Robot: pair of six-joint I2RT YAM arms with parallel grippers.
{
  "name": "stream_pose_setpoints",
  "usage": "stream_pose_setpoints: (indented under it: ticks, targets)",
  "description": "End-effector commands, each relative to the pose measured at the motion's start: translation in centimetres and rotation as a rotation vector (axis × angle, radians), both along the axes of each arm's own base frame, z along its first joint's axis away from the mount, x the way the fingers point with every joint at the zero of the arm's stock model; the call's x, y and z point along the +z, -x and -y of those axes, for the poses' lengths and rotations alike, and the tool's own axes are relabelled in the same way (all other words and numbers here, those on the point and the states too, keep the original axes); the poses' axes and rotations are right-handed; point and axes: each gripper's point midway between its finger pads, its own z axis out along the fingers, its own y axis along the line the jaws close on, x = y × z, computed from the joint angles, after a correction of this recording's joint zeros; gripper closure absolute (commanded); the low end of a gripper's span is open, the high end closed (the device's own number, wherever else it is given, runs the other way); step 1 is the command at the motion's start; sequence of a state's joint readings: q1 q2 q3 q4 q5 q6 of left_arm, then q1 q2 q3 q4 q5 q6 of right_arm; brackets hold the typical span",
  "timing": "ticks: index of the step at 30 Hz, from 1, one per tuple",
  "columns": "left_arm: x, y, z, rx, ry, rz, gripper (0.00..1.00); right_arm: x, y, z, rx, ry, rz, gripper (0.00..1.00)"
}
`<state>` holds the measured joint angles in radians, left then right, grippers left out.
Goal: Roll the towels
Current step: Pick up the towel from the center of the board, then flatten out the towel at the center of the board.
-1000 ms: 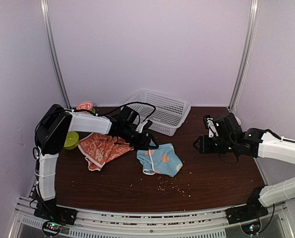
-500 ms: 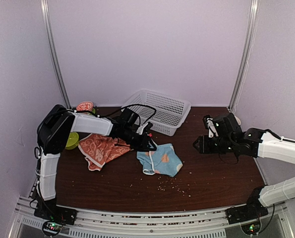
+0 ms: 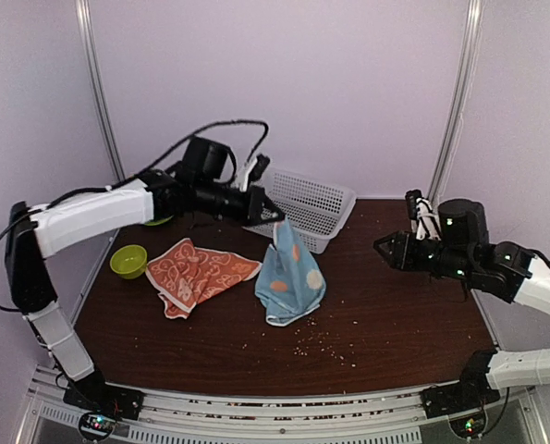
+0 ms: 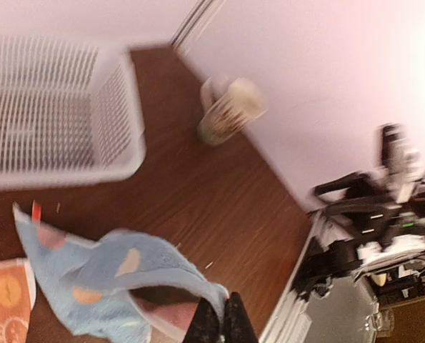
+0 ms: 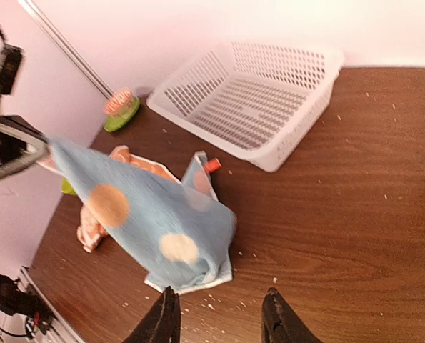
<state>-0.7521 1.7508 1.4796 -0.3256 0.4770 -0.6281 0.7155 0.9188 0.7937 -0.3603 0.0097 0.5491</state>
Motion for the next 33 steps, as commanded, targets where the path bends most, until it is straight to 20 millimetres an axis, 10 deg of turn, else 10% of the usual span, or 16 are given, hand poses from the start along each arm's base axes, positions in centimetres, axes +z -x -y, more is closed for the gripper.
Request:
stream_pose_setpoints:
  ticks: [1, 3, 8, 13, 18, 23, 33]
  targets:
    - [19.5, 5.4, -1.0, 0.041, 0.230, 0.325, 1.00, 3.9, 1.2, 0.0, 0.037, -0.146, 0.108, 0.60]
    - [24.3, 8.7, -0.6, 0.008, 0.292, 0.388, 1.00, 4.1, 1.9, 0.0, 0.058, -0.183, 0.118, 0.60]
    - [28.3, 14.3, 1.6, -0.084, 0.369, 0.407, 1.00, 4.3, 2.6, 0.0, 0.074, -0.222, 0.128, 0.60]
    - [28.9, 13.5, 0.8, 0.006, 0.334, 0.452, 1.00, 3.4, 2.7, -0.3, 0.090, -0.211, 0.110, 0.60]
    - [23.1, 7.8, -2.9, 0.245, 0.174, 0.423, 1.00, -0.1, 2.6, -0.4, 0.089, -0.166, 0.050, 0.60]
    - [11.9, 1.6, -8.4, 0.470, 0.021, 0.250, 1.00, -5.2, 3.0, -1.9, 0.137, -0.100, -0.059, 0.60]
    - [8.3, -0.9, -10.9, 0.561, -0.196, 0.333, 1.00, -8.1, 8.3, -14.3, 0.424, 0.038, -0.138, 0.60]
